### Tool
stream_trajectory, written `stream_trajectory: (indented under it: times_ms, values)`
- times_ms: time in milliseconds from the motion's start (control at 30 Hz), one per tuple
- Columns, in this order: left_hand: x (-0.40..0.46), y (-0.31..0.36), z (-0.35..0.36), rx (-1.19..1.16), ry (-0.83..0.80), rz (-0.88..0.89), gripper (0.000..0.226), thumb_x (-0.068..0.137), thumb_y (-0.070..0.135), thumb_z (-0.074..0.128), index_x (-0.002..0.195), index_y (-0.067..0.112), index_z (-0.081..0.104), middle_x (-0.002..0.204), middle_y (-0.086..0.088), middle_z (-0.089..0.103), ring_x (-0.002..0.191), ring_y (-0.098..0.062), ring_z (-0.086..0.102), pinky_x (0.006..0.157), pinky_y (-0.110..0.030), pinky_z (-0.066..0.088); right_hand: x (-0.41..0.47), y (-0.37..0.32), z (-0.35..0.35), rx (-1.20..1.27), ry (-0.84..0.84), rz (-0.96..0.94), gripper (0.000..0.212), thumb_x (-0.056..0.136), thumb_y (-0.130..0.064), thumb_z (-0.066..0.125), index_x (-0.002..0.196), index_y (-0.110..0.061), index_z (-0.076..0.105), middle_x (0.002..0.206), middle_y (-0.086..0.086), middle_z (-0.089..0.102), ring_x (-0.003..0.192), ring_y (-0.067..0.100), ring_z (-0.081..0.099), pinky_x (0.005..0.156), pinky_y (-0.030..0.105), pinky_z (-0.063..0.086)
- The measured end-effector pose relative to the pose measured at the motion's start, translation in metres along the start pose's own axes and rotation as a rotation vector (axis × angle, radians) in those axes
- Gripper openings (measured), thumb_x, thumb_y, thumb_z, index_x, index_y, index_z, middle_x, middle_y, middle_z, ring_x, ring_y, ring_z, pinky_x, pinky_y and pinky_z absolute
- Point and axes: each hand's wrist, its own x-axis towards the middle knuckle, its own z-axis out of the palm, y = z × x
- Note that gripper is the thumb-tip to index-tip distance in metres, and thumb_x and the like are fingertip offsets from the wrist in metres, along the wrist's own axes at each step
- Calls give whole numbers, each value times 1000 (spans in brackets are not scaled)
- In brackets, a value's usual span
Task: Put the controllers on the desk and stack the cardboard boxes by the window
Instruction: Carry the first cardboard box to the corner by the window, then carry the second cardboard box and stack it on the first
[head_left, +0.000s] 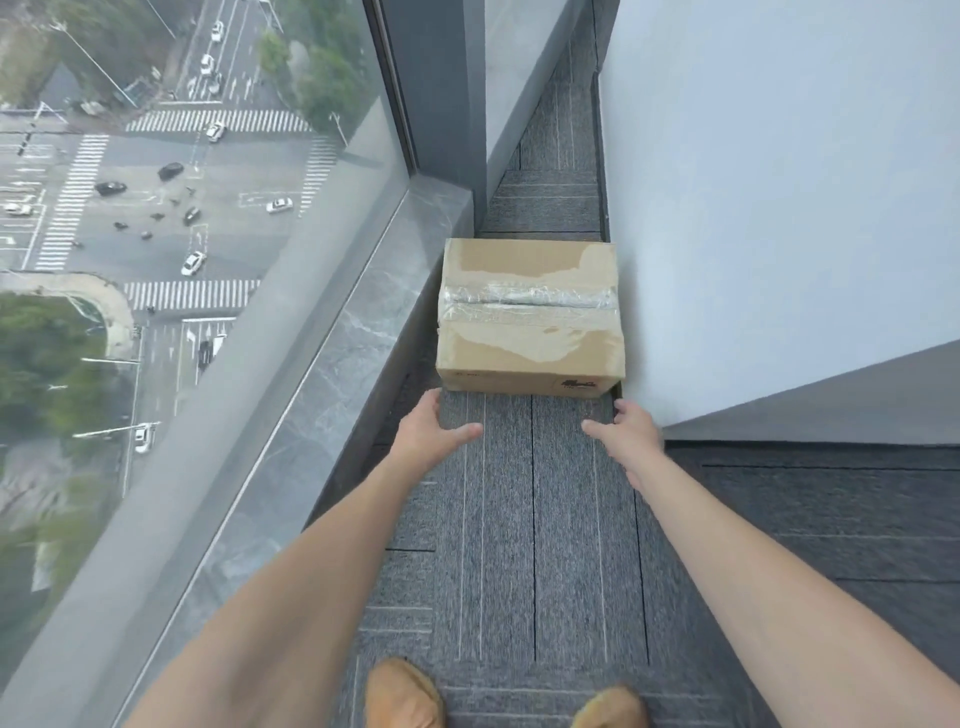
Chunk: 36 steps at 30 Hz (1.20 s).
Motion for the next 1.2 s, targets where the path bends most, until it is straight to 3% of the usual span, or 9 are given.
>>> stream_trajectory:
  times_ms: [133,333,600,733,833,933,1100,1200]
  values:
    - [-91,51,-52,188,-65,24,83,85,50,73,152,17,36,147,-9,51,108,-19,60,87,-31,50,-102,-64,-40,-370,-150,-177,62,93,-32,69,149,-14,48,149,4,54,134,24,53,112,39,41]
    - [-241,125,-146,387,-108,16,61,92,44,66,142,13,47,138,-7,58,118,-24,60,95,-35,49,-264,-168,-103,-602,-322,-313,48,96,-32,63,140,-15,56,138,3,62,125,22,58,105,36,49]
    - [-437,176,-233,431,-100,-25,41,90,37,63,122,12,57,123,-6,62,109,-25,60,88,-36,51,-464,-257,-157,-953,-435,-563,41,96,-37,58,133,-19,62,129,2,67,116,20,62,97,33,50]
    - [-517,167,-256,305,33,-85,33,89,37,62,111,13,57,115,-6,62,100,-25,57,80,-32,46,-532,-278,-160,-1078,-459,-704,41,96,-37,56,131,-17,63,128,5,67,115,22,62,98,34,51]
    - [-573,147,-262,163,173,-143,43,90,36,61,126,12,58,130,-10,60,117,-28,57,96,-36,48,-575,-283,-146,-1183,-509,-836,41,95,-35,56,129,-15,65,129,6,68,118,24,62,100,34,50]
    - [-634,112,-256,23,317,-237,44,91,31,61,131,13,58,137,-10,58,124,-29,54,101,-34,46,-623,-278,-119,-1299,-584,-957,39,95,-35,57,126,-13,66,129,8,68,122,27,60,102,31,47]
    - [-758,39,-226,-126,497,-436,38,93,24,59,129,10,59,134,-12,59,121,-28,56,92,-29,45,-733,-238,-64,-1438,-731,-1179,37,95,-35,60,125,-16,68,128,8,69,119,26,63,100,32,48]
    - [-845,-10,-198,-213,587,-575,39,94,29,58,130,13,59,133,-10,59,121,-29,56,95,-31,46,-812,-192,-28,-1525,-845,-1363,37,96,-33,60,126,-15,68,130,10,68,121,27,61,103,33,48]
